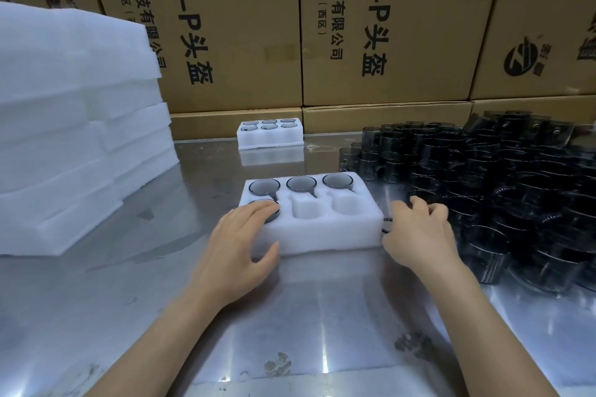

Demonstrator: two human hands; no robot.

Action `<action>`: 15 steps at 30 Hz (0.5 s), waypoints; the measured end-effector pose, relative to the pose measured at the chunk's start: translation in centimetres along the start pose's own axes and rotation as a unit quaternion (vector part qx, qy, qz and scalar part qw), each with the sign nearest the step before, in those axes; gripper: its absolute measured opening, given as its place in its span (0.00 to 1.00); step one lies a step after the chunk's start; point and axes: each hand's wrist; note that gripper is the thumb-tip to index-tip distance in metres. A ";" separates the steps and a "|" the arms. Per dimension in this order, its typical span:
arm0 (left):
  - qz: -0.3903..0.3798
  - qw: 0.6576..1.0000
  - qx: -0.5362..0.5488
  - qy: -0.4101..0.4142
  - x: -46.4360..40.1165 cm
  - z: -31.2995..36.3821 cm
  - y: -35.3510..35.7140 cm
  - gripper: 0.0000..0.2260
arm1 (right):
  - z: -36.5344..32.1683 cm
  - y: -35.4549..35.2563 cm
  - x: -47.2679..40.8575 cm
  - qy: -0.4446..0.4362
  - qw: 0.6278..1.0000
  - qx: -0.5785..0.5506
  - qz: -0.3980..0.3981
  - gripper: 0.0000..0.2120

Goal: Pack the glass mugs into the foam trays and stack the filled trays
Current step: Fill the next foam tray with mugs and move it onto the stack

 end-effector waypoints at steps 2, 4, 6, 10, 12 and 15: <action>0.001 1.000 -0.001 0.002 0.0 0.0 0.1 0.22 | 0.2 -0.2 -0.1 0.004 1.000 -0.005 0.005 0.17; -0.002 1.000 -0.002 0.003 -0.1 0.1 0.0 0.22 | 0.2 -0.3 -0.2 0.017 0.999 -0.019 0.025 0.15; -0.003 1.000 -0.001 0.006 -0.1 0.2 0.0 0.24 | 0.2 -0.3 -0.3 0.036 0.998 -0.043 0.032 0.17; -0.004 1.000 0.003 0.005 0.0 -0.1 0.1 0.23 | 0.7 -0.5 -0.4 0.049 0.991 -0.106 0.061 0.22; -0.005 1.000 0.005 0.002 0.0 -0.2 0.2 0.22 | 1.0 -0.9 -0.4 0.042 0.980 -0.156 0.118 0.22; -0.005 1.000 0.005 -0.001 -0.1 -0.2 0.3 0.22 | 0.7 -1.3 -0.4 0.001 0.954 -0.209 0.213 0.21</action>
Point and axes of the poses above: each hand's wrist, its own x-axis away from the middle knuckle, its own y-axis out of the palm, z = x × y, and after that the axes turned 2 degrees about -x, right-handed
